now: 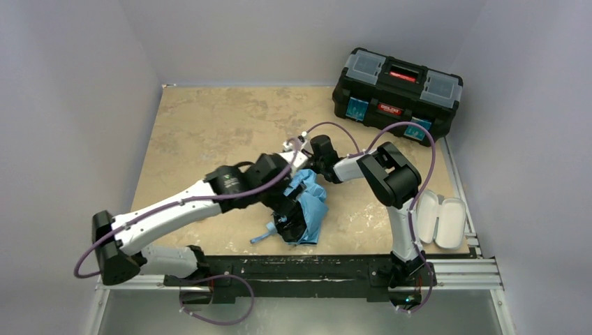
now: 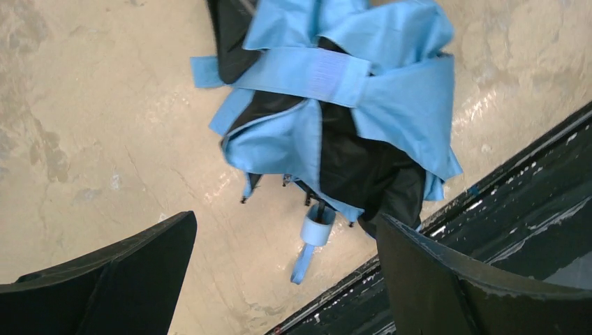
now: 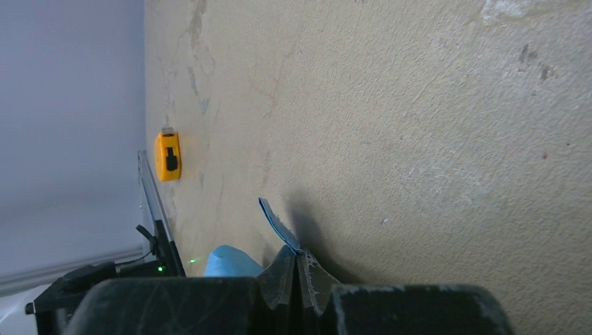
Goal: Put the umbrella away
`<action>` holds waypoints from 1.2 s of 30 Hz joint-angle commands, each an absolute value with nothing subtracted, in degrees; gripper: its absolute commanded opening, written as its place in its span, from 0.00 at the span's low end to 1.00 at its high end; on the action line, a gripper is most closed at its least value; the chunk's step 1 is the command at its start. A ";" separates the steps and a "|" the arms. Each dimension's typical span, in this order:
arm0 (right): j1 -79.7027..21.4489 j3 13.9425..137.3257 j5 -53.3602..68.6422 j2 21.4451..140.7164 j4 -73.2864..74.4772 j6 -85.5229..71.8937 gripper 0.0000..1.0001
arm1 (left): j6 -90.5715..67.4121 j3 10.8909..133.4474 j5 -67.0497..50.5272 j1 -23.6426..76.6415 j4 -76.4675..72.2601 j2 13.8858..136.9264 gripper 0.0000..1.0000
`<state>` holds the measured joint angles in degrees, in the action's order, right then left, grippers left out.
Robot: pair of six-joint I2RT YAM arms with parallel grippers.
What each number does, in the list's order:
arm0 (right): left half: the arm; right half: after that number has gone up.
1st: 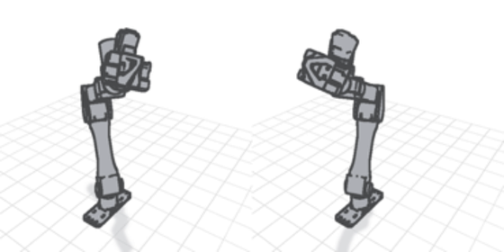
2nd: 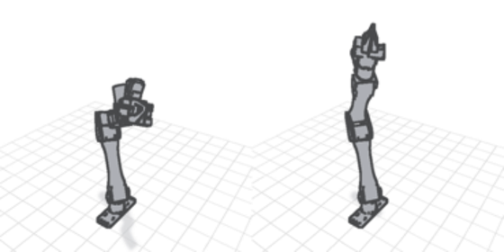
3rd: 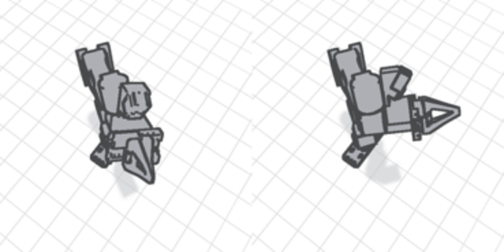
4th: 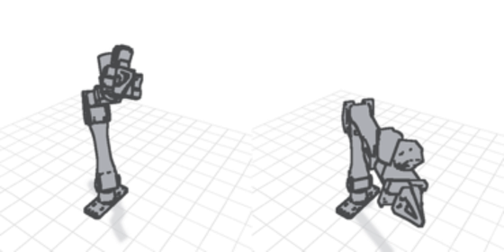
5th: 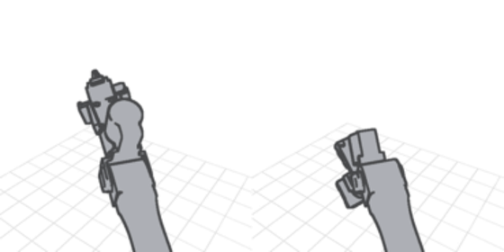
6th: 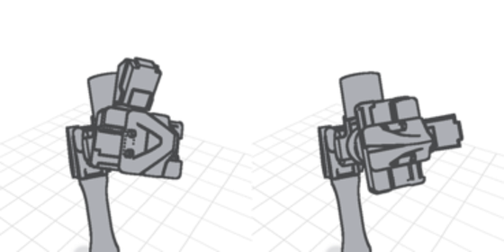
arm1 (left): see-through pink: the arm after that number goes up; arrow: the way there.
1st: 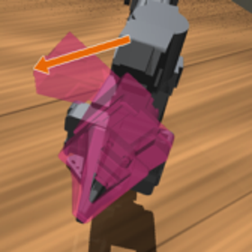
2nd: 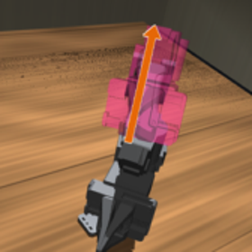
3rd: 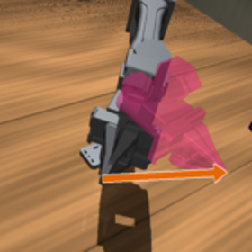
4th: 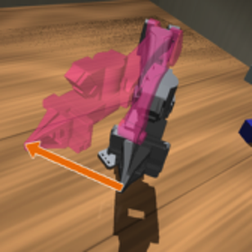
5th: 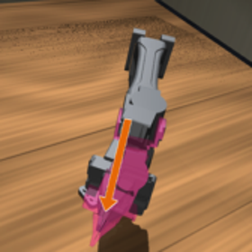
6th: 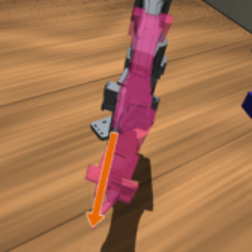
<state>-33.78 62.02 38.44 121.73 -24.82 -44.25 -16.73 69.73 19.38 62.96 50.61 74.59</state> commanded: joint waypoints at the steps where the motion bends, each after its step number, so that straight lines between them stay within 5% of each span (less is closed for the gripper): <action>1: -34.10 62.67 35.58 119.58 -23.40 -42.25 0.00 | -14.33 64.37 3.56 53.61 42.86 69.14 1.00; 16: -34.10 61.53 36.15 117.44 -23.42 -42.28 0.00 | -13.30 54.73 -16.15 45.55 27.04 84.13 1.00; 28: -34.10 62.42 36.19 117.37 -23.03 -42.62 0.00 | -14.07 50.94 -4.97 56.60 21.90 93.02 0.96; 31: -34.10 62.15 36.26 117.04 -22.93 -42.63 0.00 | -14.25 52.68 3.61 58.97 23.16 96.75 0.82; 36: -34.08 62.17 36.48 116.09 -22.39 -42.52 0.00 | -14.70 54.00 12.37 61.43 24.15 99.97 0.20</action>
